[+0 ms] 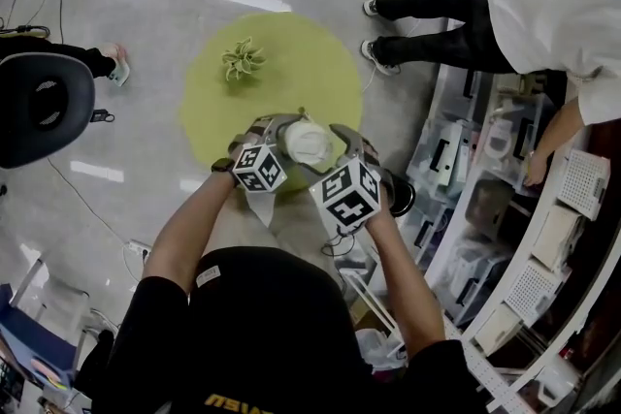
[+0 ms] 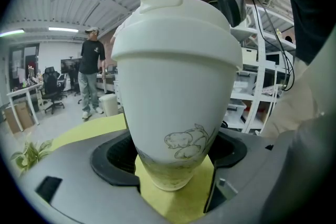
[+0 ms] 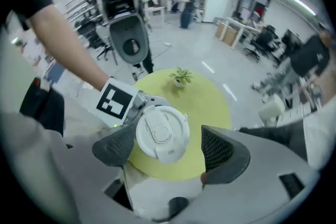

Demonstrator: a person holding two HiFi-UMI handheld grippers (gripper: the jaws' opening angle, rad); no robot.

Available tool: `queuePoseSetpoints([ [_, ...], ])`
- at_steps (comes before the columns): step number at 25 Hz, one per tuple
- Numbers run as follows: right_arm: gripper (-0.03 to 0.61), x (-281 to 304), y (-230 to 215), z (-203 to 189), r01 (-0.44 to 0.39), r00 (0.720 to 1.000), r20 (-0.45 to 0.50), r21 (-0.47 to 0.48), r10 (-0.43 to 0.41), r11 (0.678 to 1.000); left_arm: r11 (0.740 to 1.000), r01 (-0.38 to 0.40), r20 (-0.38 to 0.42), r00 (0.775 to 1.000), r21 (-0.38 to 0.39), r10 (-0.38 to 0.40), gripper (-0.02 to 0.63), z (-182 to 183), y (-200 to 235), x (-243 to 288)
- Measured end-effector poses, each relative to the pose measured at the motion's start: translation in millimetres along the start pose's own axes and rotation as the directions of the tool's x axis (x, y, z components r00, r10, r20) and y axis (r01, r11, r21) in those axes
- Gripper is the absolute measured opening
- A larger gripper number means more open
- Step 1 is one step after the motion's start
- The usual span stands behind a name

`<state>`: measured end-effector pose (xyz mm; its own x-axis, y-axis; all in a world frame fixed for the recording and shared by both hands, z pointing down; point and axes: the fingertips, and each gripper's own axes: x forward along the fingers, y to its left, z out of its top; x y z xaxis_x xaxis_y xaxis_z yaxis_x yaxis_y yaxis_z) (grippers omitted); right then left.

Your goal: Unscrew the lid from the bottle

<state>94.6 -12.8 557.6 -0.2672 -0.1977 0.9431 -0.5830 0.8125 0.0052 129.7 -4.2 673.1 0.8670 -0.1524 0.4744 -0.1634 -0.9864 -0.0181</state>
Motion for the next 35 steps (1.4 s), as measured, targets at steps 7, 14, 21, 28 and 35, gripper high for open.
queuePoseSetpoints([
  [7,0.368,8,2,-1,0.064,0.998,-0.006,0.242,-0.064,0.968,1.0,0.002,0.0,1.0,-0.002,-0.002,0.403,-1,-1,0],
  [14,0.324,13,6,0,0.052,0.998,-0.038,0.133,-0.047,0.99,1.0,0.002,-0.002,1.0,-0.004,-0.002,0.403,0,0,1],
  [21,0.322,14,10,-1,0.006,0.997,-0.08,-0.033,-0.008,0.999,1.0,0.004,-0.002,1.0,-0.001,-0.004,0.403,-1,0,1],
  [28,0.322,14,16,-1,-0.059,0.993,-0.113,-0.245,0.032,0.968,1.0,0.004,-0.002,1.0,-0.005,-0.004,0.403,0,0,0],
  [35,0.322,15,19,-3,-0.087,0.99,-0.135,-0.376,0.039,0.922,1.0,0.005,-0.003,1.0,-0.004,-0.005,0.403,-1,0,0],
])
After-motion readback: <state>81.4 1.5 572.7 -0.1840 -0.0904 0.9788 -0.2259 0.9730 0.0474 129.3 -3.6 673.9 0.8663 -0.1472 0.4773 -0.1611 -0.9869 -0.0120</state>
